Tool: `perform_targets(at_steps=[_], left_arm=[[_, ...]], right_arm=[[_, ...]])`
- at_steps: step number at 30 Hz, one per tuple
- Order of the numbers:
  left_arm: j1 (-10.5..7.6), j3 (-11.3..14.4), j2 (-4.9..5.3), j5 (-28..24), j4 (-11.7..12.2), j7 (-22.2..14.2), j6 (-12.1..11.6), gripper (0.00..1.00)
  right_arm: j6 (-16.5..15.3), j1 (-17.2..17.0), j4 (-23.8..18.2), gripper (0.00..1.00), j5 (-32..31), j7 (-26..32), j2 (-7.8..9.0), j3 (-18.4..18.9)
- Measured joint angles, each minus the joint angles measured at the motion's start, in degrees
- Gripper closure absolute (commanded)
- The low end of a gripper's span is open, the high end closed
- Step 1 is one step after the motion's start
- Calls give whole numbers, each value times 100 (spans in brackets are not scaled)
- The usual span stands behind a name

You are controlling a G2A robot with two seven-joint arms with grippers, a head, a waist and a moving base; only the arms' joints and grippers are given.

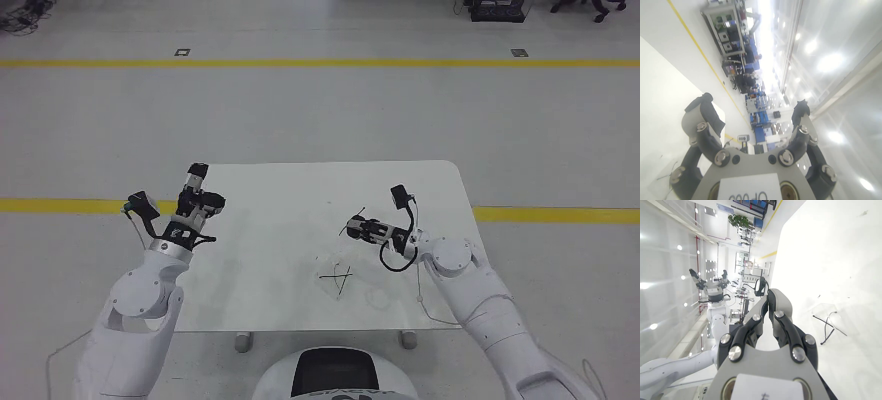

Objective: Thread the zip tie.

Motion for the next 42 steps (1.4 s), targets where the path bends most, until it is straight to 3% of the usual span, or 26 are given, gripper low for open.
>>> perform_targets(at_steps=[5, 13, 16, 21, 24, 27, 35, 42], left_arm=[[-75, 275, 20, 360, 36, -724, -270, 0], [-95, 309, 21, 376, 31, -792, -321, 0], [-204, 440, 25, 420, 17, -1106, -651, 0], [-440, 642, 89, 1303, 114, -1923, -1135, 0], [-537, 786, 120, 1713, 158, -2320, -1309, 0], [-577, 923, 132, 1592, 211, -2672, -1363, 0], [-594, 950, 135, 1600, 198, -2693, -1365, 0], [-867, 1163, 231, 2841, -74, -3400, -1560, 0]], right_arm=[[202, 82, 191, 100, 425, 87, -26, -14], [210, 91, 212, 100, 455, 97, -27, -16], [268, 36, 135, 100, 493, 35, -29, -31], [417, 57, 120, 100, 767, 310, -7, 27], [566, 99, 177, 100, 947, 525, 3, 47], [789, 152, 259, 100, 1044, 580, 9, 56], [812, 157, 264, 100, 1040, 568, 8, 52], [1054, 107, 210, 100, 1459, 676, 6, 93]])
